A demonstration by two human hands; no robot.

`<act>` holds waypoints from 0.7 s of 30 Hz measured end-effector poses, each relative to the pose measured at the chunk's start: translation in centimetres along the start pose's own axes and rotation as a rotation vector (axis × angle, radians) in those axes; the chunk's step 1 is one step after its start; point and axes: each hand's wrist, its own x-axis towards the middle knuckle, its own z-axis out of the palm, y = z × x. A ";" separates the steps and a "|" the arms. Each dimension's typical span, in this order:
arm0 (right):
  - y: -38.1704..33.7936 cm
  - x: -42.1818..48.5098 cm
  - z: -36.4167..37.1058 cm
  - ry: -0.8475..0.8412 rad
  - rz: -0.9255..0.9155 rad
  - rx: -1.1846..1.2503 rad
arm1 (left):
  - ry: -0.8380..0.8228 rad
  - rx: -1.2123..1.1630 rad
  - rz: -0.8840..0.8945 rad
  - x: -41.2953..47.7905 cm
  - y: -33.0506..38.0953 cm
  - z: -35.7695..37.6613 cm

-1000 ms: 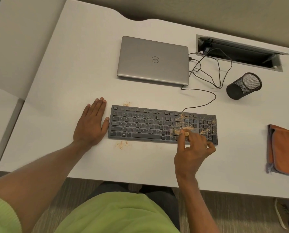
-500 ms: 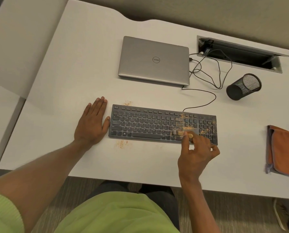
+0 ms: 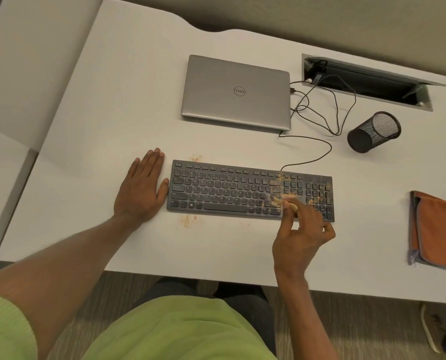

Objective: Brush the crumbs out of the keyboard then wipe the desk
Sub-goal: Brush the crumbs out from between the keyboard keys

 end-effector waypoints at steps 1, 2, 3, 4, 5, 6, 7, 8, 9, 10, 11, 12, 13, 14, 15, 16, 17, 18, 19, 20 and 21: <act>0.0 -0.1 0.1 0.003 0.005 -0.004 | 0.000 0.001 0.000 0.0 0.0 0.0; 0.0 -0.3 0.2 0.000 0.005 -0.011 | -0.001 0.000 -0.001 0.0 0.0 0.0; 0.1 -0.5 0.3 -0.006 0.004 -0.020 | -0.001 -0.002 -0.001 0.0 0.0 0.0; 0.3 -0.7 0.3 -0.013 0.003 -0.030 | -0.001 -0.004 -0.001 0.0 0.1 0.0; 0.4 -1.0 0.3 -0.022 0.005 -0.043 | 0.000 -0.004 -0.002 0.0 0.1 0.0; 0.5 -1.2 0.2 -0.031 0.010 -0.056 | 0.000 -0.004 -0.004 0.0 0.1 0.0; 0.6 -1.4 0.2 -0.036 0.015 -0.067 | -0.001 -0.003 -0.003 0.0 0.1 0.0; 0.6 -1.5 0.1 -0.034 0.021 -0.076 | -0.001 -0.002 -0.002 0.0 0.1 0.0; 0.5 -1.4 0.0 -0.024 0.032 -0.075 | -0.002 -0.002 -0.002 0.0 0.1 0.0; 0.4 -1.3 -0.2 -0.009 0.048 -0.061 | -0.002 -0.003 -0.002 0.0 0.1 0.0; 0.2 -1.1 -0.3 0.008 0.062 -0.038 | -0.002 -0.005 -0.003 0.0 0.1 0.0; 0.0 -0.9 -0.3 0.026 0.069 -0.015 | -0.003 -0.005 -0.003 0.0 0.1 0.0; -0.2 -0.7 -0.3 0.041 0.068 0.007 | -0.004 -0.002 -0.004 0.0 0.0 0.0; -0.4 -0.6 -0.3 0.050 0.063 0.026 | -0.005 0.000 -0.004 0.0 0.0 0.0; -0.6 -0.5 -0.1 0.052 0.059 0.038 | -0.005 0.001 -0.004 0.0 0.0 0.0; -0.6 -0.5 0.1 0.049 0.058 0.039 | -0.006 -0.002 -0.003 0.0 0.0 0.0; -0.4 -0.6 0.3 0.041 0.062 0.030 | -0.006 -0.004 -0.001 0.0 0.0 0.0; -0.2 -0.9 0.4 0.031 0.066 0.015 | -0.007 -0.006 -0.001 0.0 0.0 0.0; 0.0 -1.2 0.5 0.021 0.069 0.000 | -0.005 -0.006 -0.002 0.0 0.0 0.0; 0.3 -1.5 0.4 0.012 0.071 -0.013 | -0.003 -0.005 -0.004 0.0 0.0 0.0; 0.4 -1.9 0.2 0.007 0.072 -0.025 | -0.001 -0.003 -0.006 0.0 0.0 0.0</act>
